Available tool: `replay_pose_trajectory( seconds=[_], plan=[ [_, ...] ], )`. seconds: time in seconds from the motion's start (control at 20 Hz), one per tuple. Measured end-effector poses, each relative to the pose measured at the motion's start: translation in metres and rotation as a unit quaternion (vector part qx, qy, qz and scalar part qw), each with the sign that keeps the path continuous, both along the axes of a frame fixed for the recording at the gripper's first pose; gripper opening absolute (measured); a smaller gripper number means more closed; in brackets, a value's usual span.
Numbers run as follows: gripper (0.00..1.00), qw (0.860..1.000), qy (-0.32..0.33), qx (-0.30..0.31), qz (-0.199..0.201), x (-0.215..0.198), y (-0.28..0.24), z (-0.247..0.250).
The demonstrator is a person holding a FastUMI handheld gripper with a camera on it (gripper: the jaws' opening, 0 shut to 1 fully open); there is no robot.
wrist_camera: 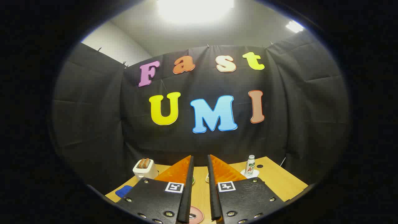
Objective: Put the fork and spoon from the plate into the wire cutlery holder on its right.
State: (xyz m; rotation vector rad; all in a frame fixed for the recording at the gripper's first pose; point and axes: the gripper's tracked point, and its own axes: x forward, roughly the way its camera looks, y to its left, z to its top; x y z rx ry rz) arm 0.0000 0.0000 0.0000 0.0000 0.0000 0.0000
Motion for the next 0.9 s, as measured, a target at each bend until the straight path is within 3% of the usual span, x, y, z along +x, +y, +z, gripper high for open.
replay_pose_trajectory(
  seconds=[0.65,0.9],
  plan=[
    [0.26,0.999,0.028,0.0,0.015,0.007,0.009,-0.02],
    [0.26,0.997,0.075,-0.002,0.027,0.02,0.016,-0.055]
  ],
)
